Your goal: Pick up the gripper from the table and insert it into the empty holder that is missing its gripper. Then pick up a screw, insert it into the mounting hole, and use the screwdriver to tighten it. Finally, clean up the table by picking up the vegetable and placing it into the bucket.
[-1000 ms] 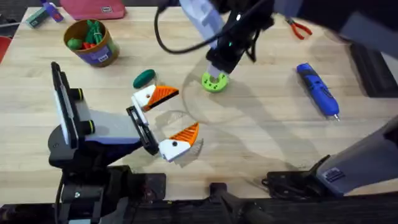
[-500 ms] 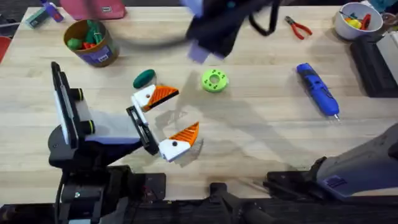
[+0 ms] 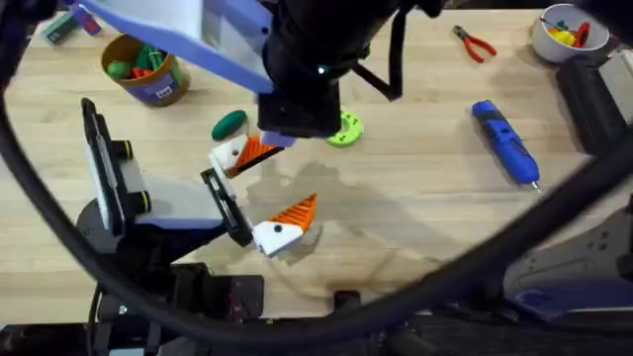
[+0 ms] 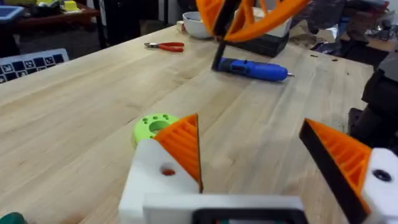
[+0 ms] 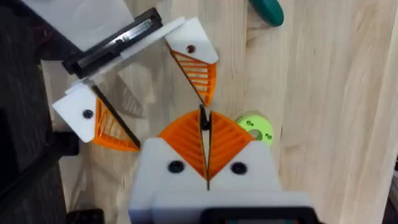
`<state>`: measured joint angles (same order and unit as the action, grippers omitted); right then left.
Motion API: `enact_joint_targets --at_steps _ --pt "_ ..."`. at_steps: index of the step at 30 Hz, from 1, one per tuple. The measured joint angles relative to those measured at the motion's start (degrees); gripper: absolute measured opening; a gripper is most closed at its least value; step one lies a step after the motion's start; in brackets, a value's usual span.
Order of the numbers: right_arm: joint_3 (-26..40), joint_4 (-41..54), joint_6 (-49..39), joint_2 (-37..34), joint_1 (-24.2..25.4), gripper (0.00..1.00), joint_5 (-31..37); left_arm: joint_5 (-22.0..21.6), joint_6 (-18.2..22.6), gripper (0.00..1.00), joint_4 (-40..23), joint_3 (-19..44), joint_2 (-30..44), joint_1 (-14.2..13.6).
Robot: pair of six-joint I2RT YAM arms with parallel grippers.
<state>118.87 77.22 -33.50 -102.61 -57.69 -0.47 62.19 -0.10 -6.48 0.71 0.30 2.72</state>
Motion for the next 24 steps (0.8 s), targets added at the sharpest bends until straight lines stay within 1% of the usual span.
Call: enact_joint_targets --at_steps 9,12,20,24 --pt "0.0 -1.43 -0.48 0.0 -0.01 0.005 0.04 -0.02 0.0 0.987 0.0 -0.02 0.0 0.0" --pt "0.53 -1.28 -0.66 -0.55 -0.07 0.005 1.36 0.01 -0.02 0.988 0.0 0.0 0.0 0.0" --pt "6.63 -0.04 -0.93 -7.07 -2.0 0.005 2.84 -0.01 0.0 0.988 -0.01 0.0 0.0 0.0" --pt "7.8 0.0 -1.8 -9.16 -3.17 0.005 3.04 -0.01 -0.01 0.988 0.0 0.0 0.01 0.0"
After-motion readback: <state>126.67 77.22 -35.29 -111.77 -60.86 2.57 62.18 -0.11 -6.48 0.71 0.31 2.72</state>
